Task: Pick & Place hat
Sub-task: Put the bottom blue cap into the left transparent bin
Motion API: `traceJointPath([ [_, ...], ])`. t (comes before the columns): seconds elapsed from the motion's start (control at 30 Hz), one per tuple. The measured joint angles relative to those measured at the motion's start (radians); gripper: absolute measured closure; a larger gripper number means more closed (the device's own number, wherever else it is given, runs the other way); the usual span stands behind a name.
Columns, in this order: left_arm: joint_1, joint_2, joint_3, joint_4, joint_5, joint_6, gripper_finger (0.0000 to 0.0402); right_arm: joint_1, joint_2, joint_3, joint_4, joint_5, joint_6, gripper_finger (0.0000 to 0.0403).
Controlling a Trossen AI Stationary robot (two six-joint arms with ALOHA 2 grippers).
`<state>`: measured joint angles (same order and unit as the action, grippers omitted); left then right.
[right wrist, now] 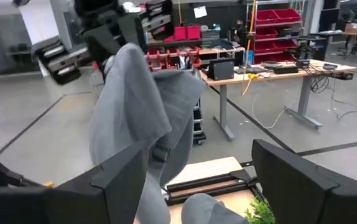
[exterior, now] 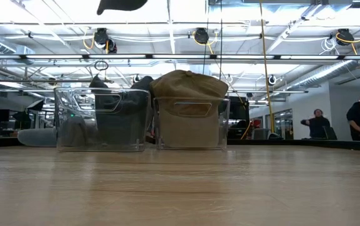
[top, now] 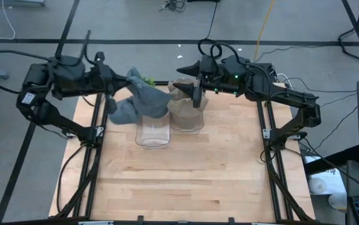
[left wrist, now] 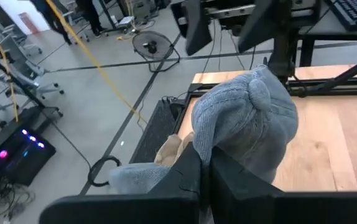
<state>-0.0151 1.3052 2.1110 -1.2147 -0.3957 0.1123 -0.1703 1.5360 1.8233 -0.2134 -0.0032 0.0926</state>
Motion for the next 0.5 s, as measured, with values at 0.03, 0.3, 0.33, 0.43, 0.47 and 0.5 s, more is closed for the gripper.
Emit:
traceJointPath([
  [0.03,0.000,0.008,0.000,0.007,0.003,0.003,0.0396,0.002,-0.001,0.000,0.001,0.000,0.011,0.0130],
  [0.3,0.000,0.104,0.000,0.077,0.036,0.028,0.0396,0.003,-0.008,0.000,0.000,-0.002,0.089,0.0131],
  [0.33,0.000,0.112,0.000,0.095,0.039,0.036,0.0396,0.003,-0.009,0.000,-0.001,-0.004,0.096,0.0131],
  [0.43,0.000,0.143,0.000,0.130,0.044,0.050,0.0396,0.002,-0.007,0.000,-0.015,-0.077,0.130,0.0131],
  [0.47,0.000,0.150,0.000,0.137,0.044,0.050,0.0396,0.003,-0.006,0.000,-0.018,-0.100,0.139,0.0131],
  [0.5,0.000,0.154,-0.001,0.133,0.044,0.050,0.0396,0.003,-0.006,0.000,-0.023,-0.111,0.146,0.0131],
])
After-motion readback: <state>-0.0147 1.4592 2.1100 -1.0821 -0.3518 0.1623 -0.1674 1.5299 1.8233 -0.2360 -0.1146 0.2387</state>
